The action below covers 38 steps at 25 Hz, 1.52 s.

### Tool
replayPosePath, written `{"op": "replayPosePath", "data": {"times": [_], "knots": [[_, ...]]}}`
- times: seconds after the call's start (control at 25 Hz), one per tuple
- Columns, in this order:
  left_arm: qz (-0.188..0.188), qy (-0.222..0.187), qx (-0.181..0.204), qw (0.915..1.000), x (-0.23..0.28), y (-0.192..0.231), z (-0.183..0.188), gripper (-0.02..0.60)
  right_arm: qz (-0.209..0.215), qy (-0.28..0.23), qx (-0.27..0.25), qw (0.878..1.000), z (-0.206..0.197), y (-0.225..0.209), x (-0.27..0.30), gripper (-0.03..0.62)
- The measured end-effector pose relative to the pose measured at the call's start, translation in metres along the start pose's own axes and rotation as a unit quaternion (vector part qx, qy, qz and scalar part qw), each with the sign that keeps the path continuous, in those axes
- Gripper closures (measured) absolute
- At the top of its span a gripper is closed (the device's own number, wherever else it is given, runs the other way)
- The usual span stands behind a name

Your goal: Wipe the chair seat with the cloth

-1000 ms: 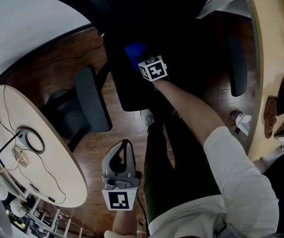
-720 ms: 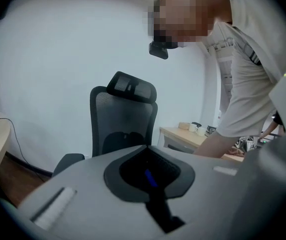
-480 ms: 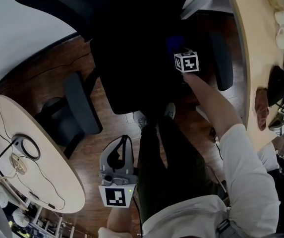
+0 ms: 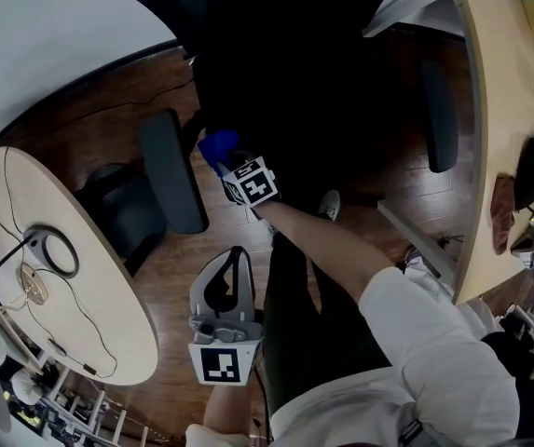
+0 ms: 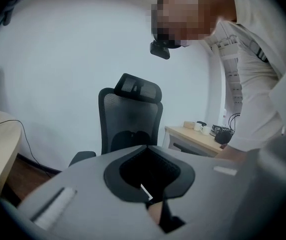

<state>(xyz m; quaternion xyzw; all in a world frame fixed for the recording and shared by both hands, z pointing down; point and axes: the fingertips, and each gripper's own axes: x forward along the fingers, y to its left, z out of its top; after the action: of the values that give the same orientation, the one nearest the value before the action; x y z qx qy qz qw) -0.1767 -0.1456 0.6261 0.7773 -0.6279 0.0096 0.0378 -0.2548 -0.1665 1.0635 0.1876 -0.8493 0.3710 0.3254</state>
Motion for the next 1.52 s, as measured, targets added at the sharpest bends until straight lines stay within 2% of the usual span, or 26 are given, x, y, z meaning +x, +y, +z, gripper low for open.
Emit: {"op": "replayPosePath", "data": {"times": [0.12, 0.24, 0.36, 0.52, 0.6, 0.68, 0.76, 0.84, 1.0, 1.12, 1.24, 1.36, 1.44, 1.52], "knots": [[0.006, 0.004, 0.001, 1.0, -0.009, 0.009, -0.005, 0.551, -0.025, 0.0, -0.029, 0.999, -0.009, -0.035, -0.004, 0.501], [0.005, 0.007, 0.001, 1.0, -0.016, 0.012, -0.012, 0.551, -0.074, -0.003, -0.035, 0.997, -0.015, -0.103, -0.041, 0.502], [-0.004, 0.003, -0.004, 1.0, -0.012, 0.004, -0.011, 0.551, -0.136, 0.0, -0.018, 0.991, -0.031, -0.188, -0.101, 0.502], [-0.029, -0.003, -0.007, 0.9996, 0.007, -0.018, -0.013, 0.551, -0.228, 0.017, -0.016, 0.973, -0.057, -0.3, -0.195, 0.502], [-0.041, -0.001, 0.0, 0.9992, 0.012, -0.026, -0.016, 0.551, -0.257, 0.008, 0.004, 0.966, -0.063, -0.332, -0.228, 0.502], [-0.049, -0.001, 0.003, 0.9988, 0.017, -0.032, -0.018, 0.551, -0.268, -0.009, 0.035, 0.963, -0.058, -0.342, -0.251, 0.502], [-0.051, -0.001, 0.003, 0.9987, 0.019, -0.034, -0.019, 0.551, -0.257, -0.028, 0.045, 0.965, -0.047, -0.33, -0.251, 0.502], [-0.048, 0.001, 0.002, 0.9988, 0.018, -0.034, -0.02, 0.551, -0.223, -0.053, 0.047, 0.972, -0.035, -0.295, -0.23, 0.501], [-0.042, 0.005, 0.003, 0.9991, 0.014, -0.031, -0.017, 0.551, -0.104, -0.085, 0.042, 0.99, -0.027, -0.16, -0.149, 0.5], [-0.034, 0.012, 0.003, 0.9993, 0.011, -0.025, -0.022, 0.551, -0.029, -0.069, 0.035, 0.997, -0.044, -0.055, -0.079, 0.5], [-0.023, 0.022, 0.002, 0.9995, 0.005, -0.017, -0.031, 0.551, 0.001, -0.032, 0.025, 0.999, -0.083, 0.004, -0.026, 0.5], [-0.014, 0.026, 0.001, 0.9996, -0.004, -0.007, -0.038, 0.551, -0.012, -0.031, 0.002, 0.999, -0.099, 0.001, -0.016, 0.5], [-0.01, 0.03, 0.001, 0.9995, -0.009, -0.004, -0.041, 0.551, -0.03, -0.035, -0.006, 0.999, -0.104, -0.026, -0.036, 0.5], [-0.012, 0.029, 0.002, 0.9995, -0.009, -0.004, -0.04, 0.551, -0.06, -0.038, -0.008, 0.997, -0.112, -0.071, -0.069, 0.5]]}}
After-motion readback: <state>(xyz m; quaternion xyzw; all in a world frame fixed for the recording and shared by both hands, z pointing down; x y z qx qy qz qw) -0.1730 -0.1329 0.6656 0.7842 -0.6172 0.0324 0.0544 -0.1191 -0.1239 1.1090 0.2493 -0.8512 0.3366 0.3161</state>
